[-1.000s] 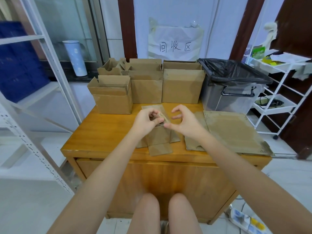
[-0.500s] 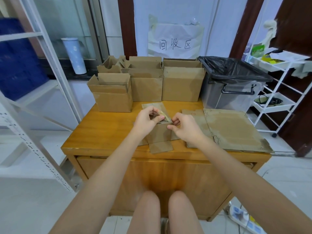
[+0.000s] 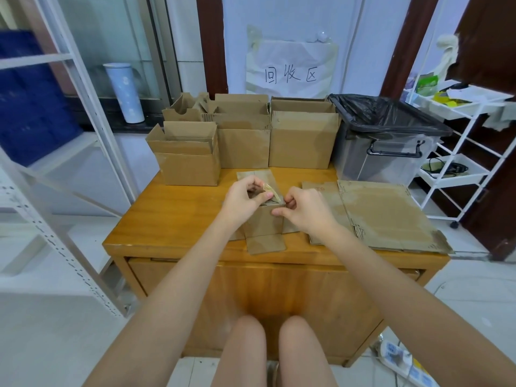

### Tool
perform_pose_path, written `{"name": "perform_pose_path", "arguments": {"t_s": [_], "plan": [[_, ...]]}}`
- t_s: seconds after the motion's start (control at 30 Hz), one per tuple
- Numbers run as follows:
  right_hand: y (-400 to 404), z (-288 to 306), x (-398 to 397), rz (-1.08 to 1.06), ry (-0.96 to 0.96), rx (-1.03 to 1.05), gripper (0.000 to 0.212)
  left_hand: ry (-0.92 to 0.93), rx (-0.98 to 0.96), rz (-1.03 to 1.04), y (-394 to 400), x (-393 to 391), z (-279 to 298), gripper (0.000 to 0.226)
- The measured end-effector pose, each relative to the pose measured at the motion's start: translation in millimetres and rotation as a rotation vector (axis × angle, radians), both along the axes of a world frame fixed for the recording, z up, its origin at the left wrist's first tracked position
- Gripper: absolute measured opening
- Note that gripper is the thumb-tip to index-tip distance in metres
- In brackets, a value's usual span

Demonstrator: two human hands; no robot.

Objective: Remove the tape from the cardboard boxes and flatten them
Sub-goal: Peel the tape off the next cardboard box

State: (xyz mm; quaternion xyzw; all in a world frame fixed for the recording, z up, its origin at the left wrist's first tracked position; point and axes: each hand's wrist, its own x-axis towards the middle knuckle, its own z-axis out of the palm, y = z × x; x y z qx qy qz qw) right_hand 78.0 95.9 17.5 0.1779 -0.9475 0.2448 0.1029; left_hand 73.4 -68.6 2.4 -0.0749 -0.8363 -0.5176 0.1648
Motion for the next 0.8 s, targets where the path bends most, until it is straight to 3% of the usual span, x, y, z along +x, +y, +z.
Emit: {"name": "perform_pose_path", "arguments": {"t_s": [0.2, 0.37, 0.47, 0.63, 0.8], "plan": [[2.0, -5.9, -0.9, 0.054, 0.007, -0.067, 0.025, 0.022, 0.029, -0.015, -1.5, 2.3, 1.1, 0.014], [7.3, -5.7, -0.3, 0.112, -0.001, -0.005, 0.022, 0.022, 0.03, -0.025, -1.9, 3.5, 2.3, 0.017], [11.4, -2.1, 0.9, 0.164, 0.01, 0.083, 0.029, 0.019, 0.017, -0.025, -2.9, 2.5, 3.1, 0.016], [6.5, 4.5, 4.3, 0.083, 0.006, 0.219, 0.063, -0.005, 0.01, -0.028, -1.9, 1.3, 5.0, 0.014], [9.0, 5.6, -4.0, 0.121, 0.028, 0.252, 0.039, -0.01, 0.006, -0.033, -4.0, 1.5, 3.5, 0.014]]}}
